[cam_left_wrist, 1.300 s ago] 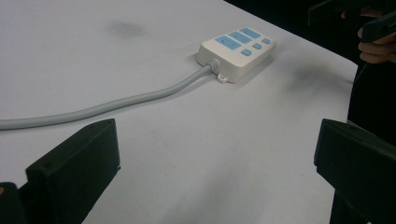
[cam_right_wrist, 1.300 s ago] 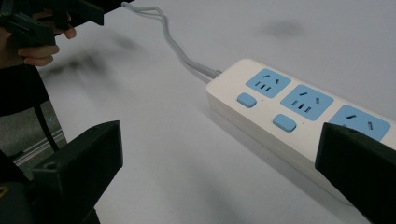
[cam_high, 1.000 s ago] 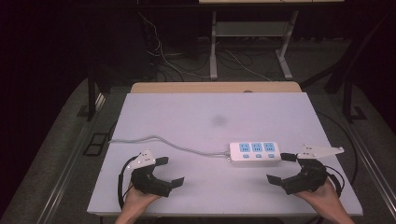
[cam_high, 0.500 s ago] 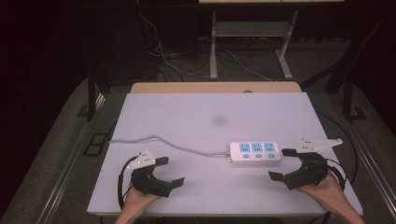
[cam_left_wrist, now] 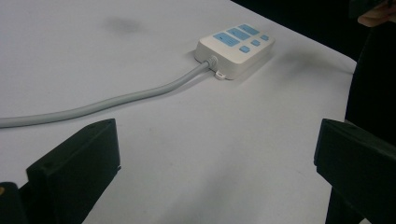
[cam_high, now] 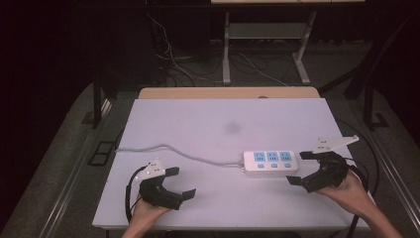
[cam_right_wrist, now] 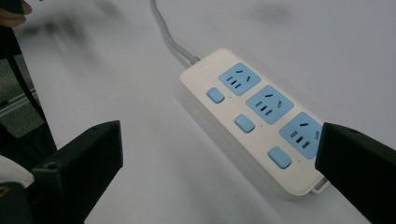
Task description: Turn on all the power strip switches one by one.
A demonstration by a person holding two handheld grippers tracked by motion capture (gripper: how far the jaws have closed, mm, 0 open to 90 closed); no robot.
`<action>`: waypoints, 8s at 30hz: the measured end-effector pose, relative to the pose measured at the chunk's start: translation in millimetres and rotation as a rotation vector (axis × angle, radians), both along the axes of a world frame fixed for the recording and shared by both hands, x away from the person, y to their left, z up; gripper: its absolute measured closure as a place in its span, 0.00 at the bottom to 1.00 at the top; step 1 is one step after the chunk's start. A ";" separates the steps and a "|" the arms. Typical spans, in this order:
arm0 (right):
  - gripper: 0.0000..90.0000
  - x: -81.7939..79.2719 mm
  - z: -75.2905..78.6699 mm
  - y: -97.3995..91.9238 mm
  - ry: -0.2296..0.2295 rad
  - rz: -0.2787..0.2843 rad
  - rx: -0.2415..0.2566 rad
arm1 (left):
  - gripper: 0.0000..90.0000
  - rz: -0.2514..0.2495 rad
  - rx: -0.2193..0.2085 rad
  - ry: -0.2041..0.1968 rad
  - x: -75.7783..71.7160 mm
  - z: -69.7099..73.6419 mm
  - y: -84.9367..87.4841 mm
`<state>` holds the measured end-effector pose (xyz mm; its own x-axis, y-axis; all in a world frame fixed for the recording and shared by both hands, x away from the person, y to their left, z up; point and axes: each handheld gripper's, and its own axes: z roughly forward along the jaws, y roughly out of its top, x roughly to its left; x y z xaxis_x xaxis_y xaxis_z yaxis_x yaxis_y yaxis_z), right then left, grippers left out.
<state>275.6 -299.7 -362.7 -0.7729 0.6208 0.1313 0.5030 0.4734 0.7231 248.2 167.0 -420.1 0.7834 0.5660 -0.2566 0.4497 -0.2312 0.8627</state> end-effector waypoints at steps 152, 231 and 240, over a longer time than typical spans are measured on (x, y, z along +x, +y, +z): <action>1.00 72.2 -8.6 22.7 0.137 0.134 -0.167 | 0.00 0.005 0.007 0.001 1.6 -1.3 3.8; 1.00 76.2 -44.8 39.8 0.162 0.160 -0.201 | 0.00 0.009 0.001 0.010 2.3 -2.4 5.1; 1.00 72.1 -40.8 37.3 0.166 0.150 -0.198 | 0.00 0.009 -0.002 0.009 2.3 -2.1 5.6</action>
